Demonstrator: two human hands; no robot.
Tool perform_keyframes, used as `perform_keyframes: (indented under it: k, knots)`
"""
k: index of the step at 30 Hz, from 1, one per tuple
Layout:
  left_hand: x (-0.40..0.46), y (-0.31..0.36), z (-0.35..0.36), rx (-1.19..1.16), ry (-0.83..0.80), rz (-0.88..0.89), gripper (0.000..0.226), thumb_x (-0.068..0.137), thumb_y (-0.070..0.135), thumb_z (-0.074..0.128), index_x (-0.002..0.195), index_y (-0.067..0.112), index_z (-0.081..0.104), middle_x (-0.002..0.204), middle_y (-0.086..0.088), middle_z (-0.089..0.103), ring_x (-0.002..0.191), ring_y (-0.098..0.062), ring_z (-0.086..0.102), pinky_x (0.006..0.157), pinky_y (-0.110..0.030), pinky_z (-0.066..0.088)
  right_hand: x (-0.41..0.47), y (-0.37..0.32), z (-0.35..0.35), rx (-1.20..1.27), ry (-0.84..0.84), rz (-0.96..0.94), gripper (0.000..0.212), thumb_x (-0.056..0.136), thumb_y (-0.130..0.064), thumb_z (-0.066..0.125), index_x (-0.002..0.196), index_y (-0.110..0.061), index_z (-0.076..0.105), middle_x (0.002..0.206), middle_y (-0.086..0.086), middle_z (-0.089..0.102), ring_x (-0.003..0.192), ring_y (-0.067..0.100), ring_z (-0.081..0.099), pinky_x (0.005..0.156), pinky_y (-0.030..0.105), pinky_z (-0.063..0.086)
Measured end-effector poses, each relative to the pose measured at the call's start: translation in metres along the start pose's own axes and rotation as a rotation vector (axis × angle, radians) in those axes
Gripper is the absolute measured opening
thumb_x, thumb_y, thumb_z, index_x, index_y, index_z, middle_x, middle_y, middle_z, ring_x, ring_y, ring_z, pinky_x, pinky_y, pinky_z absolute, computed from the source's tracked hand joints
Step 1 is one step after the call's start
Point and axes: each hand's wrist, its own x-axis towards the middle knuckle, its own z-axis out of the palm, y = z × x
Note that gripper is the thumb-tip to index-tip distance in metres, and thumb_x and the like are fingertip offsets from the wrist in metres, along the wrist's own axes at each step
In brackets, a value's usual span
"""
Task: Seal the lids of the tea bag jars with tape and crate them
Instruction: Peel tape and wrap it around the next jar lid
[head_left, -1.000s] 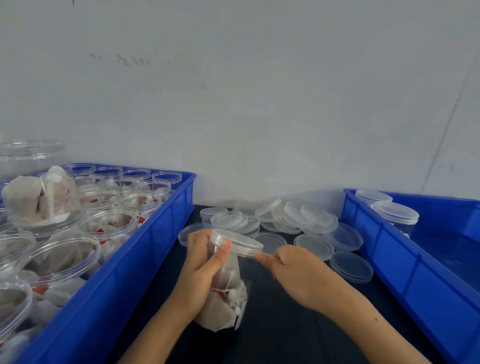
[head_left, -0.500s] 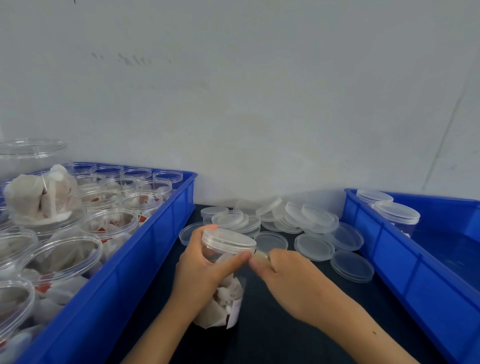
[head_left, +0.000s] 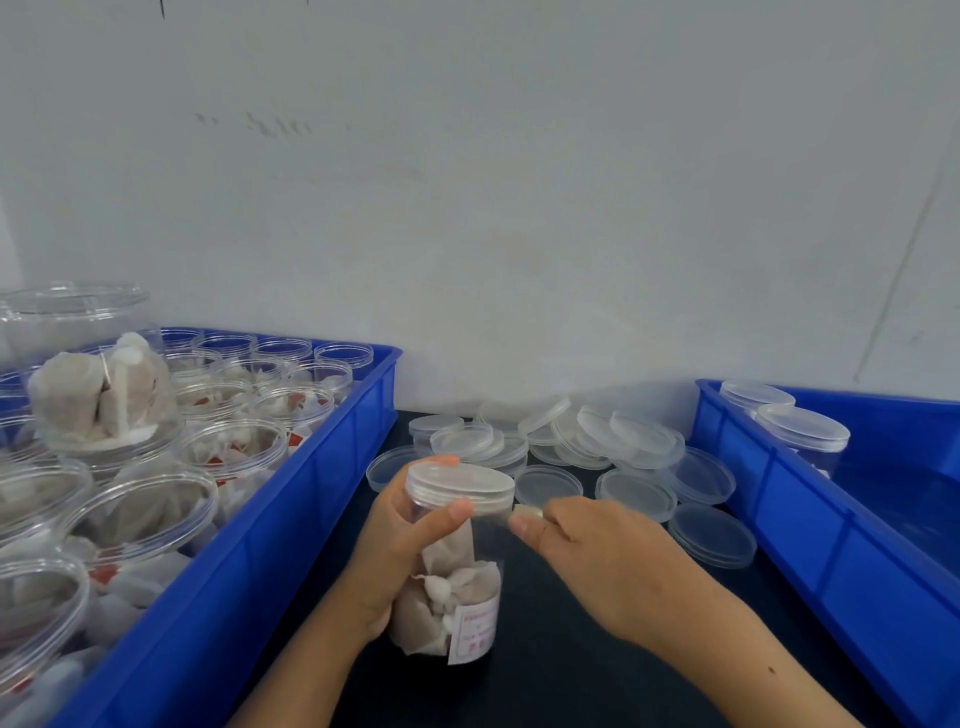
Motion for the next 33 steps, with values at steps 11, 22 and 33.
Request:
perform_keyframes:
  k: [11, 22, 33]
  knots:
    - [0.004, -0.004, 0.001, -0.092, -0.025, -0.076, 0.114, 0.028, 0.061, 0.091, 0.125, 0.016, 0.052, 0.116, -0.012, 0.068, 0.108, -0.031, 0.064, 0.091, -0.042, 0.052, 0.018, 0.018, 0.007, -0.013, 0.076, -0.007, 0.051, 0.091, -0.067, 0.032, 0.086, -0.019, 0.048, 0.077, -0.005, 0.055, 0.075, 0.015, 0.054, 0.063, 0.027, 0.038]
    - [0.004, -0.004, 0.003, -0.168, -0.026, -0.08, 0.099, 0.038, 0.06, 0.09, 0.116, 0.016, 0.048, 0.109, -0.015, 0.067, 0.092, -0.035, 0.067, 0.075, -0.038, 0.057, 0.013, 0.018, -0.007, -0.017, 0.133, -0.02, 0.058, 0.088, -0.068, 0.036, 0.077, -0.013, 0.049, 0.069, -0.005, 0.048, 0.062, 0.013, 0.041, 0.058, 0.027, 0.035]
    - [0.0, 0.004, 0.006, 0.103, 0.005, -0.028, 0.054, 0.077, 0.058, 0.066, 0.113, 0.019, 0.058, 0.108, -0.004, 0.065, 0.099, -0.015, 0.065, 0.08, -0.025, 0.051, 0.024, 0.022, 0.011, -0.027, 0.133, 0.031, 0.054, 0.094, -0.064, 0.026, 0.079, -0.015, 0.045, 0.074, -0.002, 0.052, 0.067, 0.016, 0.049, 0.064, 0.03, 0.042]
